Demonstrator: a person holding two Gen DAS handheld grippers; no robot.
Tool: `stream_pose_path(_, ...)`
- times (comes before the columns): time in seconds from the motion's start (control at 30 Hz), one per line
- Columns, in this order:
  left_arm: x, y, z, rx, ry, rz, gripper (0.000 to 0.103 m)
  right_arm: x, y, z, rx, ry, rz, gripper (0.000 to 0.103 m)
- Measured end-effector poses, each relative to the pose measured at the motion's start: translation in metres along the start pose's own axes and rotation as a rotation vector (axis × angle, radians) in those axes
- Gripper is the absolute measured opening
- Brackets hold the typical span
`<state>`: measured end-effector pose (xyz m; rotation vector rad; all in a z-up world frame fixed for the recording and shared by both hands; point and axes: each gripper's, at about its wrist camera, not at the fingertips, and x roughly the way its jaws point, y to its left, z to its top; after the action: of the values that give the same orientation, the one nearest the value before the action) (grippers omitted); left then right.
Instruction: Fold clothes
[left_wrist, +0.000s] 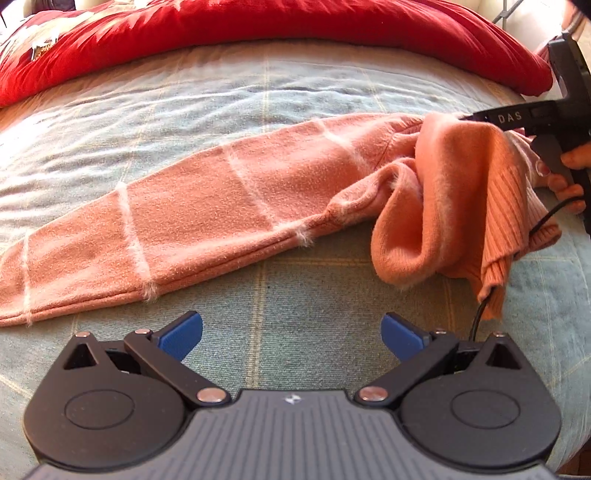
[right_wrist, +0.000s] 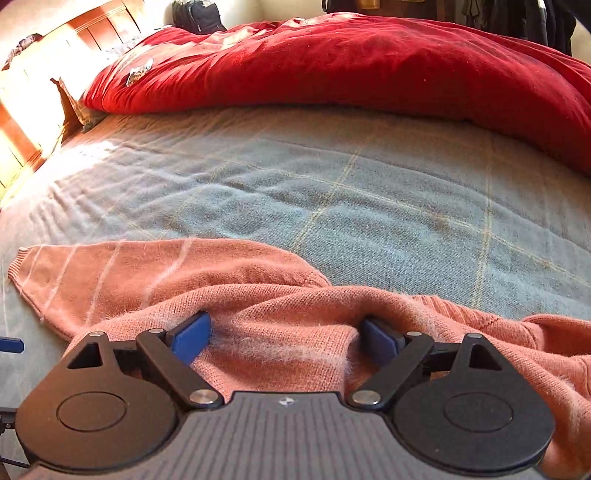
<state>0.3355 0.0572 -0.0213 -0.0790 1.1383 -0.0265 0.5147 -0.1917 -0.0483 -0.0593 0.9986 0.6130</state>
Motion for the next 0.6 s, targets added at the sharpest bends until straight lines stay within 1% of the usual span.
stream_pose_path(0.13,-0.007,-0.008,0.002,0.010,-0.017,-0.009,0.102,-0.030,0.006,-0.013,-0.028,-0.022,0.013,0.091)
stream_pose_path(0.2,-0.012,-0.015,0.000,0.038,-0.030,-0.004,0.102,-0.047,0.009,-0.022,-0.043,-0.033,0.012,0.091)
stream_pose_path(0.33,-0.022,-0.031,-0.003,0.085,-0.058,-0.007,0.102,-0.088,0.013,-0.050,-0.035,-0.048,0.023,0.091)
stream_pose_path(0.4,-0.027,-0.041,-0.003,0.107,-0.072,-0.018,0.102,-0.103,0.013,-0.067,-0.023,-0.037,0.026,0.092)
stream_pose_path(0.5,-0.030,-0.061,0.002,0.150,-0.096,-0.037,0.102,-0.094,0.002,-0.089,0.070,-0.029,0.068,0.091)
stream_pose_path(0.57,-0.033,-0.074,0.005,0.178,-0.112,-0.049,0.102,-0.089,-0.005,-0.103,0.133,-0.024,0.096,0.088)
stream_pose_path(0.6,-0.034,-0.081,0.007,0.192,-0.120,-0.056,0.102,-0.086,-0.009,-0.110,0.164,-0.022,0.110,0.083)
